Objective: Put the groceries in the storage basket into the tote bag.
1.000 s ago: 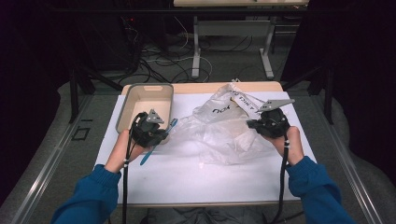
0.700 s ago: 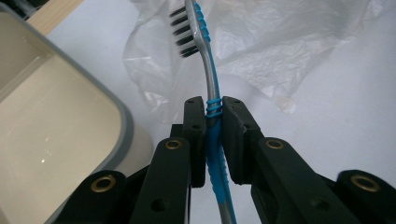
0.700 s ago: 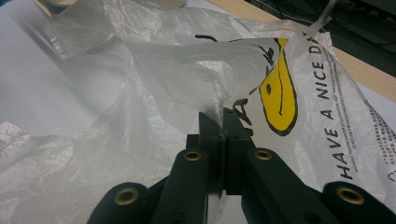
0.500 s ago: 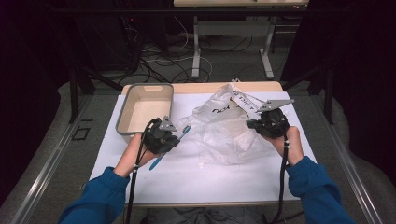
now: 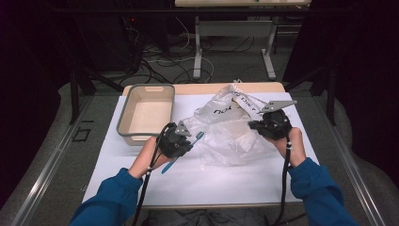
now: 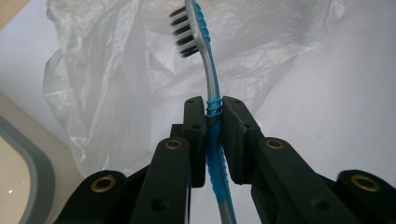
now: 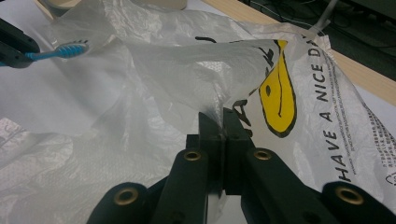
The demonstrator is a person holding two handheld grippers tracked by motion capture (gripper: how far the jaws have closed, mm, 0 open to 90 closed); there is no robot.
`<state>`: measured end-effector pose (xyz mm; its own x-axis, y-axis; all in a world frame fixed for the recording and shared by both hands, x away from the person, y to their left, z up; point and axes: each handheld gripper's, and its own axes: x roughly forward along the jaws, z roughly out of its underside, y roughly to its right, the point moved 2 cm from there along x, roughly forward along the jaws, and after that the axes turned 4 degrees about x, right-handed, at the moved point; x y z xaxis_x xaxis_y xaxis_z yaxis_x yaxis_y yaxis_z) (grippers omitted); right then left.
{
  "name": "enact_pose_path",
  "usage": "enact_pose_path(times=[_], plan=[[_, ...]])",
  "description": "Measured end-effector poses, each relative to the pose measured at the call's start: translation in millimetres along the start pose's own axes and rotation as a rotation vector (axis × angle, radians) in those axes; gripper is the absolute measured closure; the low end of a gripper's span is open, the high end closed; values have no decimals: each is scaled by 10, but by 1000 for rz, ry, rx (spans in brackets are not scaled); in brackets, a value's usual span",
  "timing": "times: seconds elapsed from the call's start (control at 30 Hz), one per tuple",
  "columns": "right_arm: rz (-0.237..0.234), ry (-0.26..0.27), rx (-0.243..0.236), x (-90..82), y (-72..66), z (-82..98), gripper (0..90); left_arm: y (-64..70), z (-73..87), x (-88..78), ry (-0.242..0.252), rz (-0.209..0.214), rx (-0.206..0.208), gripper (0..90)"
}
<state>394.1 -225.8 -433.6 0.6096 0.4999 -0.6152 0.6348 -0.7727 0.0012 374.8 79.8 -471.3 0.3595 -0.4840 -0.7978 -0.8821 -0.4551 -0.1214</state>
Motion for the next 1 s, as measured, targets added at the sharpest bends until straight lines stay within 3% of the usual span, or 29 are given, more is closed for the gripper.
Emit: enact_pose_path(times=[0.37,0.53,0.57,0.8,1.0], plan=[[-5,2,-7,4,-19,-4,900,0,-105,212,-20,9,7,808],[-7,1,-8,8,-30,-4,900,-29,-148,294,-32,4,0,808],[-6,1,-8,7,-32,-5,900,-23,-156,313,-22,5,-19,808],[-6,4,-10,2,-37,-8,900,-54,-227,376,-27,-5,-5,807],[-6,5,-12,10,-46,-7,900,-75,-276,444,-24,-13,-27,808]])
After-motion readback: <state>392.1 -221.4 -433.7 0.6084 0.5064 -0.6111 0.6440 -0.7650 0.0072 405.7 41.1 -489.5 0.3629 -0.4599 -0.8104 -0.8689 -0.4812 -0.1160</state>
